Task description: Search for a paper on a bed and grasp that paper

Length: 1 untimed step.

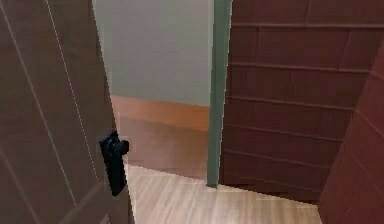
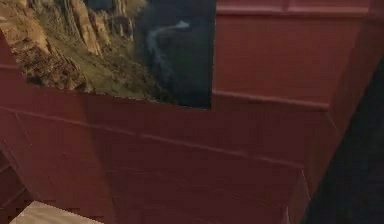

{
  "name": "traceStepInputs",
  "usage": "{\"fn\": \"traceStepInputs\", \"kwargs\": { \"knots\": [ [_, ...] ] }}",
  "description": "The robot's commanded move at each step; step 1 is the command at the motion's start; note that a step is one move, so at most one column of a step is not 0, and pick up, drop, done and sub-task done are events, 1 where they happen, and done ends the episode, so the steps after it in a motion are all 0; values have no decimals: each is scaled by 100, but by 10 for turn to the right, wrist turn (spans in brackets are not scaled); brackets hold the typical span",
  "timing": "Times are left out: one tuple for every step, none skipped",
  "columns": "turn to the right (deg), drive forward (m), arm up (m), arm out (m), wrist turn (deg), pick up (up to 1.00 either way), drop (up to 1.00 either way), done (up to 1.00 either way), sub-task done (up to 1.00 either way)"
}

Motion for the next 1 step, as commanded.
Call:
{"fn": "traceStepInputs", "kwargs": {
  "knots": [
    [0, 45, 0, 0, 0, 0, 0, 0, 0]
  ]
}}
